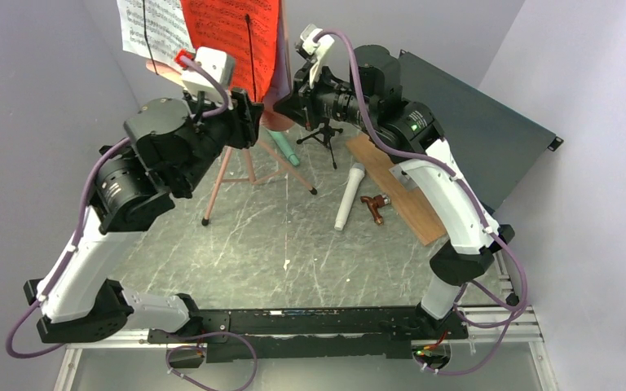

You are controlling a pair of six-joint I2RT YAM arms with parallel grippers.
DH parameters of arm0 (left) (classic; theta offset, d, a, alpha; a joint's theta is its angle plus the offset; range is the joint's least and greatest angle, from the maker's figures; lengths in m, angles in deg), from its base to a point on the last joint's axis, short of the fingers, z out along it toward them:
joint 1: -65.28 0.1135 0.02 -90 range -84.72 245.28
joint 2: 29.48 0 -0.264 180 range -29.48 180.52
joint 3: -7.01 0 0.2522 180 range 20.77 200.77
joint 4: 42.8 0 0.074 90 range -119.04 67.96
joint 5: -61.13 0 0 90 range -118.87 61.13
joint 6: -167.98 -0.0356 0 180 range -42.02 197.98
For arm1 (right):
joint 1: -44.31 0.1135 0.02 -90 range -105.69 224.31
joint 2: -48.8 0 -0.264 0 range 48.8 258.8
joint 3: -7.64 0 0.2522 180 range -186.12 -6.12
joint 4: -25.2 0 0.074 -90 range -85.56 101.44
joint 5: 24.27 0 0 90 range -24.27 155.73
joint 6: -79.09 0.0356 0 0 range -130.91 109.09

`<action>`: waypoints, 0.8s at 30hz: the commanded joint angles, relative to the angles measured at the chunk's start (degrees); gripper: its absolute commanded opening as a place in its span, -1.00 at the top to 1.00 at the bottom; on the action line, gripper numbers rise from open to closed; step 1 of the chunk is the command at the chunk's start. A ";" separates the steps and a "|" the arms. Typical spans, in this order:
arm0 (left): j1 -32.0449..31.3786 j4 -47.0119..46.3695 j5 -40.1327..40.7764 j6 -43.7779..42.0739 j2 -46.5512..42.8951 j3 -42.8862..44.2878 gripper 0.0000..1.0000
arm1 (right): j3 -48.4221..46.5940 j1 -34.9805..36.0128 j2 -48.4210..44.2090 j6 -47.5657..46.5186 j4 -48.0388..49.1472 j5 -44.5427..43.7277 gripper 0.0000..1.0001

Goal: Pack up the instrument practice props
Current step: Pick up the sheet music from the music stand.

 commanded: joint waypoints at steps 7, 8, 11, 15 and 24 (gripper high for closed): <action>-0.19 -5.74 -7.26 0.02 -5.24 -0.62 -0.25 | -1.32 0.59 -0.44 0.22 2.57 0.55 1.00; -0.19 -6.09 -8.90 -0.18 -5.02 -0.32 -0.27 | -1.23 0.59 -0.32 0.31 2.58 0.68 1.00; -0.23 -7.44 -13.84 -0.63 -3.68 0.39 -0.33 | -1.13 0.55 -0.19 0.52 2.75 0.98 1.00; -0.17 -9.28 -15.09 -1.83 -0.34 1.49 -0.35 | -1.13 0.59 -0.22 0.62 2.82 1.25 1.00; -3.39 -15.67 -3.60 -7.82 2.71 -0.60 -0.35 | -0.87 0.59 -0.39 0.78 2.72 2.25 1.00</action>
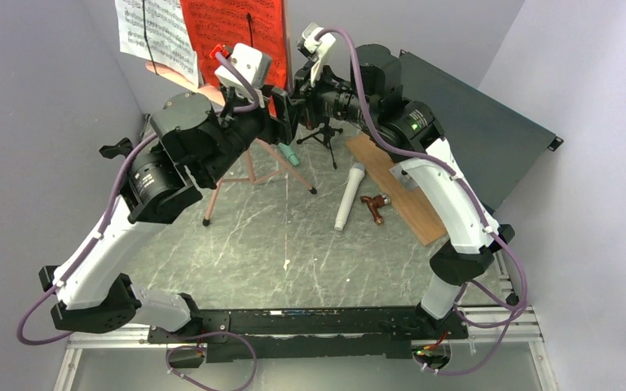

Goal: Pack up the instrument practice props
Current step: Pick up the sheet music from the music stand.

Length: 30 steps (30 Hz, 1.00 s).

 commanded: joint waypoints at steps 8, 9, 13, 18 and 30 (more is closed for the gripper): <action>-7.42 -11.58 19.02 -13.21 0.51 -1.84 -0.11 | -0.54 0.59 -0.55 0.01 2.65 3.32 1.00; -7.58 -12.16 19.15 -13.69 0.12 -2.42 -0.11 | -0.47 0.61 -0.64 -0.03 2.65 3.31 1.00; -7.87 -12.61 15.82 -13.27 -2.25 -4.21 -0.12 | -0.36 0.61 -0.79 -0.33 2.57 3.45 1.00; -7.90 -11.48 14.20 -12.84 -3.95 -4.64 -0.14 | -0.27 0.61 -0.92 -1.02 2.23 3.59 0.98; -7.90 -12.19 17.03 -16.21 -2.20 -5.06 -0.14 | -0.19 0.61 -2.20 -1.79 1.73 4.46 0.50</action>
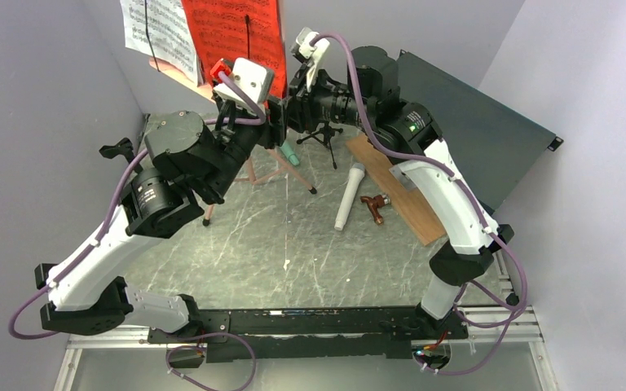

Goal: Pack up the instrument practice props
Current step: Pick up the sheet music from the music stand.

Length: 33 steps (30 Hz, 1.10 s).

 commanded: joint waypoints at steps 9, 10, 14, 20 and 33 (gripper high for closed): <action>-0.02 -4.56 5.59 -5.80 1.52 -0.43 0.04 | 0.83 0.02 -3.11 -0.58 1.10 -0.54 0.47; 0.01 -4.41 5.57 -5.73 1.53 -0.44 0.06 | 1.11 0.02 -3.22 -0.46 1.13 -0.30 0.46; 0.01 -3.04 4.91 -4.56 0.99 -0.36 0.08 | 1.55 -0.04 -3.60 -0.23 1.14 0.34 0.34; 0.00 0.77 0.30 -0.63 -2.02 -0.87 -0.11 | 0.61 -1.07 -3.76 1.51 1.09 2.60 0.17; 0.01 3.46 -1.78 0.92 -5.10 -3.97 -0.16 | 0.59 -2.89 -3.68 6.74 2.45 7.46 -0.09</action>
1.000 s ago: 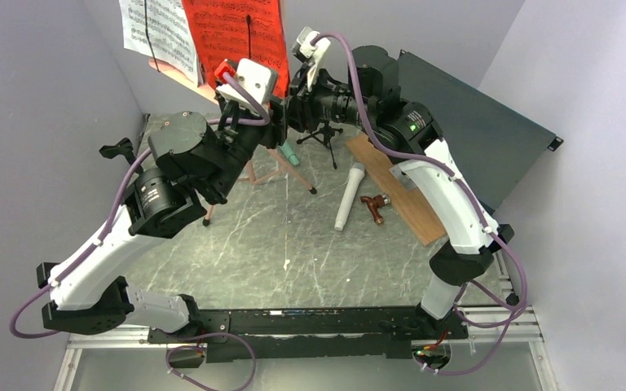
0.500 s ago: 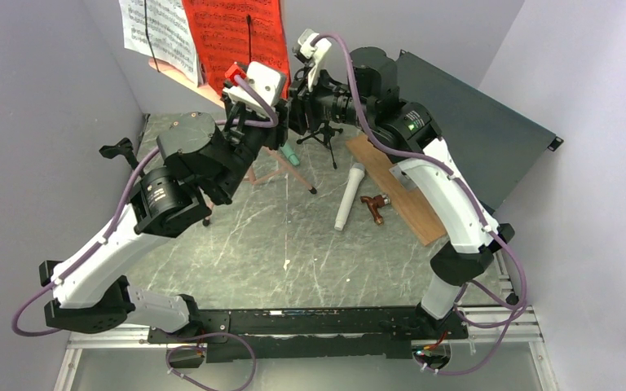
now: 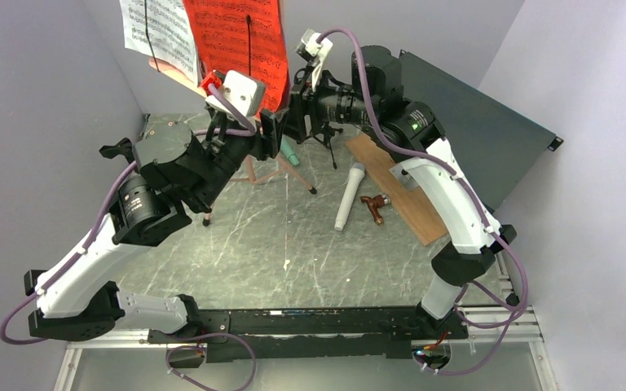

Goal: Pack up the instrument practice props
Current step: Pick up the sheet music from the music stand.

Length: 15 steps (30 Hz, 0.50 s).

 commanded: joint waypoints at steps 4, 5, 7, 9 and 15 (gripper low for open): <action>0.44 2.22 1.92 -1.48 -1.53 -1.09 -0.08 | -0.87 -1.90 -3.03 3.75 2.88 1.32 -0.07; 0.38 2.22 2.12 -1.83 -1.43 -1.18 -0.04 | -0.72 -2.04 -3.01 3.93 3.01 1.47 -0.07; 0.41 2.15 2.42 -2.41 -1.04 -1.11 -0.02 | -0.43 -2.09 -2.90 4.17 3.26 1.99 -0.05; 0.40 2.22 2.53 -2.96 -0.38 -0.79 -0.03 | -0.19 -2.09 -2.83 4.42 3.54 2.56 -0.02; 0.40 1.36 2.93 -4.74 1.95 0.91 -0.03 | 0.31 -2.09 -2.24 4.88 4.03 3.00 0.17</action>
